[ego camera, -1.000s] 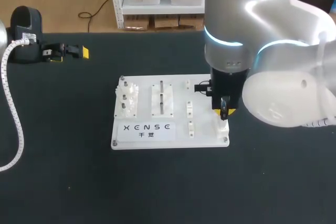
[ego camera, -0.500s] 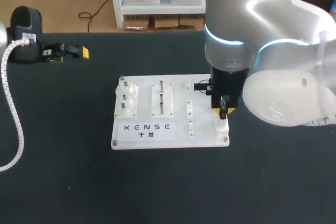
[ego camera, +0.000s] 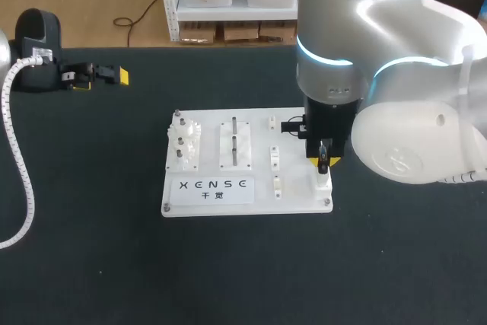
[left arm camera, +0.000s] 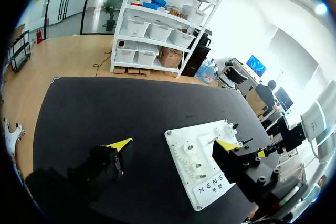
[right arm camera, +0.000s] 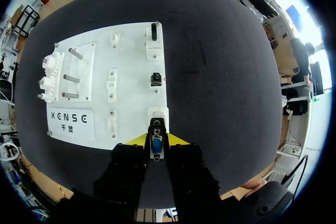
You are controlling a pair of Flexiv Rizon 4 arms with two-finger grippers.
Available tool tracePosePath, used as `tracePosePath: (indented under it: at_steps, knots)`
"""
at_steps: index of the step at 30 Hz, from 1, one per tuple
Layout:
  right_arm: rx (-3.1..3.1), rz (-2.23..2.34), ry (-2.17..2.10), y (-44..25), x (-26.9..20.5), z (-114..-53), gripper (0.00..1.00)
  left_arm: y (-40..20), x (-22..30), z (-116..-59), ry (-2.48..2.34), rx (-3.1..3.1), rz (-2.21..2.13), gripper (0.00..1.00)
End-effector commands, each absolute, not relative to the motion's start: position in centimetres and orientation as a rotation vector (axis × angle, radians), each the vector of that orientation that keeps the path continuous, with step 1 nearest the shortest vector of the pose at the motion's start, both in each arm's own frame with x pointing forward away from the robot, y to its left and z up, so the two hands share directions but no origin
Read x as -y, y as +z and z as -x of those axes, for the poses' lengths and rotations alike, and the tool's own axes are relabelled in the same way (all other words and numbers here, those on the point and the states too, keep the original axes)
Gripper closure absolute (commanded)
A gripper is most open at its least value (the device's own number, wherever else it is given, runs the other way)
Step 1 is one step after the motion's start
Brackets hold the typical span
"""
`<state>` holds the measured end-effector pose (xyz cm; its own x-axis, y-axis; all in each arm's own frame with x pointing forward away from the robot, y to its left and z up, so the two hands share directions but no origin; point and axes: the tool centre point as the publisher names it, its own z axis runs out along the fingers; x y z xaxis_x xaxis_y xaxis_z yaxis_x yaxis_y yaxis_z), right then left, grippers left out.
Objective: Insert the USB connector, Ethernet cable, and multi-pin plug into their matching sockets one by one.
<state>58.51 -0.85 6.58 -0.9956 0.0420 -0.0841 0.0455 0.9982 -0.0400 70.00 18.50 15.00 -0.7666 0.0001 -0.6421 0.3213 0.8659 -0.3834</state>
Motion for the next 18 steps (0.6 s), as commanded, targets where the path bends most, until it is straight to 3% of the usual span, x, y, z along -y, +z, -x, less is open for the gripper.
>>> tracePosePath:
  at_steps: [1, 18]
  knots:
    - [-3.054, -0.07, -0.066, 6.43, 1.0, -58.42, 1.0, 15.0, -18.5, -70.0, -0.636, -2.374, -0.231, 0.0]
    - [-3.057, -0.08, -0.068, 6.18, 1.19, -58.27, 1.0, 15.0, -18.5, -70.0, -0.636, -2.374, -0.231, 0.0]
